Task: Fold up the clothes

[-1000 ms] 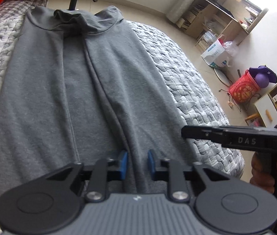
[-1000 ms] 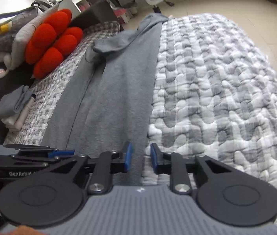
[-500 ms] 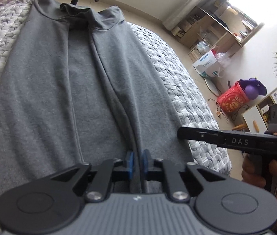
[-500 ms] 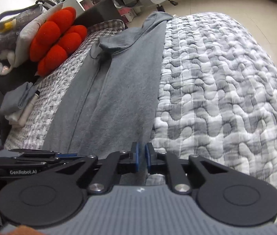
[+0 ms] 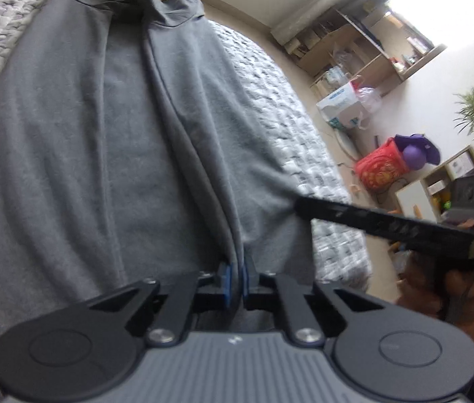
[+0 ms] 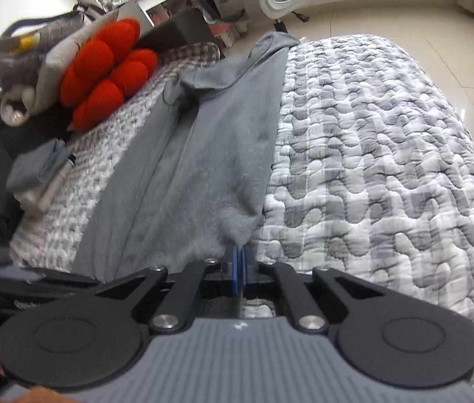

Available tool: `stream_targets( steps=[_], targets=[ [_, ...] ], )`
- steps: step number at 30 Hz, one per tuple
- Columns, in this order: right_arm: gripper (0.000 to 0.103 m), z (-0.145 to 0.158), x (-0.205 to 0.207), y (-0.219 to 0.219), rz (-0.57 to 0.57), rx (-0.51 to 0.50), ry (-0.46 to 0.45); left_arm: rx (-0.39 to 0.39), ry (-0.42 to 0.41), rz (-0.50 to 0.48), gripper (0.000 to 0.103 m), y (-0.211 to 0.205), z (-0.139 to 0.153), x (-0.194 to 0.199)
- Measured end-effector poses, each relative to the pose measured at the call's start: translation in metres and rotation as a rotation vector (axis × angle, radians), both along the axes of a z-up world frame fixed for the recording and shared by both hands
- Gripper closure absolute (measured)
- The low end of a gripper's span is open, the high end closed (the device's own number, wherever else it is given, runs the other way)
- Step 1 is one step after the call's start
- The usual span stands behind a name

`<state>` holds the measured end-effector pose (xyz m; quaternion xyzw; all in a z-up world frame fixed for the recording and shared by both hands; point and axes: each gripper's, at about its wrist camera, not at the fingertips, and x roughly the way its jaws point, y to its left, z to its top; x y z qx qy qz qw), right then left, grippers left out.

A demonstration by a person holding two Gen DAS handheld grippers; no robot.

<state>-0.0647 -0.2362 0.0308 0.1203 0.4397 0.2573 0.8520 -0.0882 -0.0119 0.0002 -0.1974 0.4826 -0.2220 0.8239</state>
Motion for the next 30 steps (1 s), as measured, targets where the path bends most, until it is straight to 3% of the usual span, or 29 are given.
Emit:
stream_targets(
  steps=[1,2,6,9,10,11,12,15,18,20,22,23,25,29,30],
  targets=[
    [0.090,-0.003,0.000,0.003,0.017,-0.007,0.014,0.003,-0.004,-0.006,0.096,0.000,0.000,-0.002],
    [0.088,-0.005,-0.001,0.006,0.035,-0.019,0.032,0.006,-0.007,-0.011,0.096,0.001,0.000,-0.003],
    [0.087,-0.011,-0.009,0.006,0.058,-0.010,0.070,0.037,-0.030,-0.061,0.081,-0.006,0.005,-0.012],
    [0.088,-0.015,-0.019,0.003,0.069,0.003,0.087,0.062,-0.045,-0.090,0.084,-0.013,0.005,-0.017],
    [0.092,-0.015,-0.023,0.006,0.078,-0.017,0.070,0.053,-0.043,-0.093,0.087,-0.013,0.004,-0.017],
    [0.096,-0.015,-0.026,0.008,0.074,-0.034,0.050,0.030,-0.032,-0.096,0.099,-0.013,0.003,-0.017],
    [0.100,-0.014,-0.027,0.006,0.057,-0.032,0.044,0.003,-0.024,-0.096,0.100,-0.014,0.003,-0.016],
    [0.101,-0.007,-0.028,-0.010,-0.021,0.022,0.024,-0.081,-0.051,-0.096,0.100,-0.013,0.007,-0.017],
    [0.101,-0.006,-0.030,-0.017,-0.037,0.046,0.027,-0.039,-0.056,-0.087,0.100,-0.012,0.004,-0.019],
    [0.095,-0.009,-0.031,-0.014,-0.016,0.049,0.049,-0.001,-0.036,-0.079,0.100,-0.010,-0.001,-0.019],
    [0.087,-0.012,-0.031,-0.012,0.005,0.051,0.071,-0.013,-0.015,-0.072,0.099,-0.009,-0.003,-0.020],
    [0.086,-0.013,-0.031,-0.011,0.016,0.053,0.082,-0.016,-0.012,-0.074,0.093,-0.010,-0.001,-0.020],
    [0.065,-0.014,-0.034,-0.012,0.015,0.065,0.094,-0.012,-0.019,-0.088,0.081,-0.012,0.002,-0.022],
    [0.065,-0.013,-0.044,-0.004,0.067,0.045,0.094,0.027,-0.039,-0.109,0.082,-0.021,0.003,-0.024],
    [0.074,-0.013,-0.047,0.002,0.083,0.014,0.073,0.036,-0.044,-0.114,0.088,-0.024,0.003,-0.024]
  ],
)
